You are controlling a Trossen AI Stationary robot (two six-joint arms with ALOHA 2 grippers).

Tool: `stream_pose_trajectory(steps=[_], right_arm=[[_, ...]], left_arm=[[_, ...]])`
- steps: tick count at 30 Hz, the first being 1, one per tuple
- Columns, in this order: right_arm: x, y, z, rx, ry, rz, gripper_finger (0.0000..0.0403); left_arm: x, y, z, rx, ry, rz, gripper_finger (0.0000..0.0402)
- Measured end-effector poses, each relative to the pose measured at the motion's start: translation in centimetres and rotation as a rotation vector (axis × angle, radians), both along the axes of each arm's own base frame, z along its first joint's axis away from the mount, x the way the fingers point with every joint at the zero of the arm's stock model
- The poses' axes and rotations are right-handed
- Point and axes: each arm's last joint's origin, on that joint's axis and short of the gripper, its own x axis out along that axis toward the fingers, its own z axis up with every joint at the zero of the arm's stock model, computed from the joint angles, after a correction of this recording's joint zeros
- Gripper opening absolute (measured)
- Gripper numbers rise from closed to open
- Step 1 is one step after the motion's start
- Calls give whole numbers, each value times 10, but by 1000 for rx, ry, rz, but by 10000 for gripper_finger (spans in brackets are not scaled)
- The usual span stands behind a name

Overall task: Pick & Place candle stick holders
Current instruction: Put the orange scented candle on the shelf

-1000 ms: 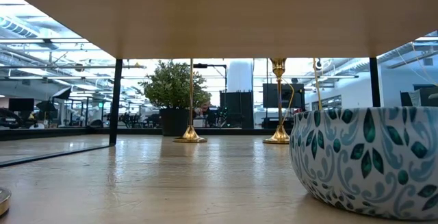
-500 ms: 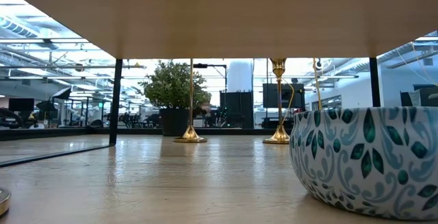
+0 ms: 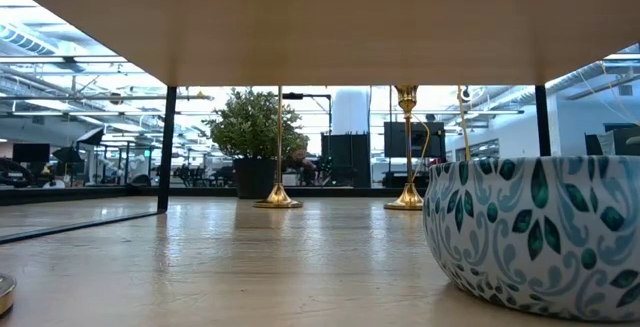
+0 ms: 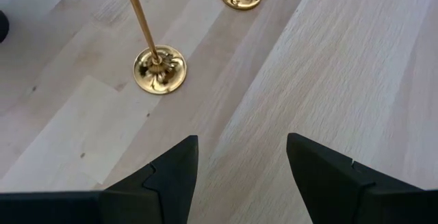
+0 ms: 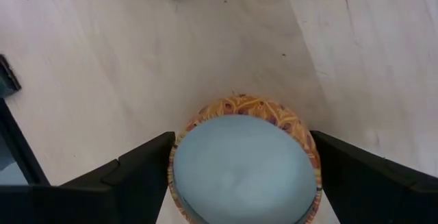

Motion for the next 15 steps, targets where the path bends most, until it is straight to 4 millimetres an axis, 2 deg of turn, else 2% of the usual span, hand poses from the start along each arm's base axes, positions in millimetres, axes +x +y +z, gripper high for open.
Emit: stream_pose_trajectory(steps=[6, 15], right_arm=[[-1, 1, 0, 30, 34, -15, 291], [-3, -1, 8, 79, 66, -30, 296]], left_arm=[[0, 0, 0, 1, 0, 0, 230], [1, 1, 1, 39, -29, 34, 230]])
